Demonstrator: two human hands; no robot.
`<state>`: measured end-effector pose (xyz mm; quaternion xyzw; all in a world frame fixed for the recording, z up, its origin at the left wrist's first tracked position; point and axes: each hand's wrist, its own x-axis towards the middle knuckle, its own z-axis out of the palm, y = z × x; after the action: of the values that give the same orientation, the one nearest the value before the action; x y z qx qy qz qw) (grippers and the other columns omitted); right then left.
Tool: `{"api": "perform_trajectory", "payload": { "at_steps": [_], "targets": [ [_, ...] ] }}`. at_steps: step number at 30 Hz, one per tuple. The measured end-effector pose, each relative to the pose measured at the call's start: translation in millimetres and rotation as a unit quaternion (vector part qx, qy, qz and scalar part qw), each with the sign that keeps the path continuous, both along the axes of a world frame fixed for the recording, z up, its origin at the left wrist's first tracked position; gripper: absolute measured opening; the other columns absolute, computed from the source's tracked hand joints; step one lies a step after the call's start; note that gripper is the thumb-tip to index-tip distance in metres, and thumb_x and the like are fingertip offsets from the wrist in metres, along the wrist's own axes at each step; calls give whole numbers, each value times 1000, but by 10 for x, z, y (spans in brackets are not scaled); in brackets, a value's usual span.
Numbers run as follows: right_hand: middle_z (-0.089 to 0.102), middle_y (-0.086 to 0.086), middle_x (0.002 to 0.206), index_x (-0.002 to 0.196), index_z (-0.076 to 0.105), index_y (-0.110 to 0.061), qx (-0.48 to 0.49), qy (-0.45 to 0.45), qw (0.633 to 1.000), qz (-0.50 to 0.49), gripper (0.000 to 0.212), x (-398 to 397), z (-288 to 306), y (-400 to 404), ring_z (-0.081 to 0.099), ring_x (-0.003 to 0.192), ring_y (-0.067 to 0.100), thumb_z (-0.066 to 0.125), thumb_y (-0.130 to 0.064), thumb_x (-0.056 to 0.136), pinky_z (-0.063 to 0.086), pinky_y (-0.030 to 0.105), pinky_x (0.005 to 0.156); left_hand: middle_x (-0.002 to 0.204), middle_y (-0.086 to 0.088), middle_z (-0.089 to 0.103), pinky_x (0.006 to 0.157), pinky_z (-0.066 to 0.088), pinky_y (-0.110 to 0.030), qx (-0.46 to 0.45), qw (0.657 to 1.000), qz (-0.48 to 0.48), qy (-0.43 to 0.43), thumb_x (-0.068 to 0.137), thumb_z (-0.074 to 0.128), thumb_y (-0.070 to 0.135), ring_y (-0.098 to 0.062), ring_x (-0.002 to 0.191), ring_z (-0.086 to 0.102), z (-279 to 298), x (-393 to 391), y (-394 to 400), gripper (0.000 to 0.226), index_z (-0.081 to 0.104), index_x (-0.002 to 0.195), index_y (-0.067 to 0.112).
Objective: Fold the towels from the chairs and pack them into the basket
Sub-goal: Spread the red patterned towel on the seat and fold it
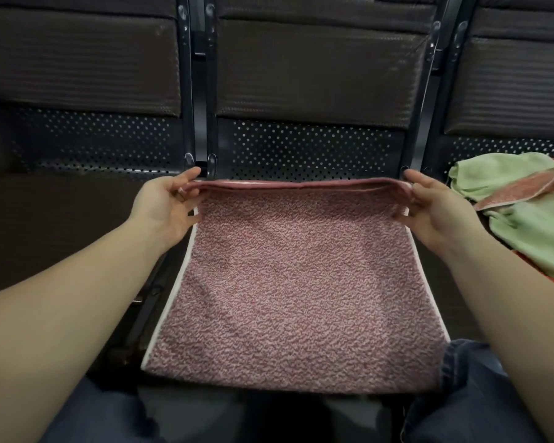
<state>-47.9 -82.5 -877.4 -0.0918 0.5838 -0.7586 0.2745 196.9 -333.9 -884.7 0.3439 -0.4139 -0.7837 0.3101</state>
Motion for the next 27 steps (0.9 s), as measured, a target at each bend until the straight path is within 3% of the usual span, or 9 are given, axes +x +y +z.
{"api": "perform_trajectory", "payload": {
  "at_steps": [3,6,12,15,17,21,23,25,27],
  "targets": [
    [65,-8,61,99,61,-23,46,17,999,15,33,37,31,120,62,74,8,33,-5,99,43,43,85,51,5,50,78,40,-47,-23,999,-19,-29,94,34,8,-22,90,63,52,77,75,32,65,100,16],
    [64,-8,59,97,64,-22,78,29,996,41,33,107,98,291,65,67,5,35,-6,96,42,38,83,58,3,52,92,37,-52,-44,996,-51,-51,93,31,7,-23,93,64,107,190,121,35,65,98,15],
    [66,-2,96,92,71,-20,249,120,956,96,28,251,244,713,52,93,15,45,-12,90,35,37,84,64,-1,58,102,42,-47,-130,977,-105,-133,87,32,0,-13,64,46,176,491,210,38,70,88,9],
    [69,3,110,92,75,-15,305,136,933,138,24,354,329,924,52,101,20,52,-10,87,38,35,83,91,-12,69,94,50,-38,-208,943,-156,-207,83,38,-3,-23,81,53,210,686,244,45,78,70,12],
    [72,6,108,88,77,-11,331,140,916,180,18,463,402,1029,58,99,21,65,-15,76,39,37,90,96,-16,70,77,55,-25,-233,926,-184,-233,79,40,-5,-25,86,56,231,788,283,46,78,65,14],
    [74,12,96,84,78,-7,400,111,858,303,81,631,470,1144,69,87,19,93,-43,13,47,32,90,77,-11,72,50,49,-15,-226,885,-288,-287,53,55,5,-20,69,59,288,1004,404,28,79,67,10],
    [73,12,91,87,76,-1,444,91,820,350,77,698,480,1153,68,75,15,94,-41,25,54,23,70,73,-8,70,53,49,-21,-212,843,-360,-338,54,57,7,-22,69,56,257,1110,411,30,79,75,8],
    [71,12,80,88,75,2,499,87,778,372,48,779,472,1116,62,60,12,86,-28,53,45,17,52,68,-7,65,57,48,-24,-196,795,-419,-393,64,65,3,-17,63,55,201,1181,457,24,80,81,12],
    [70,7,71,88,74,-3,552,93,732,388,23,847,436,1066,58,53,9,77,-19,72,39,18,49,68,-7,64,61,47,-25,-195,745,-463,-440,82,60,-1,-15,62,59,147,1194,511,28,79,88,18]
  ]
}}
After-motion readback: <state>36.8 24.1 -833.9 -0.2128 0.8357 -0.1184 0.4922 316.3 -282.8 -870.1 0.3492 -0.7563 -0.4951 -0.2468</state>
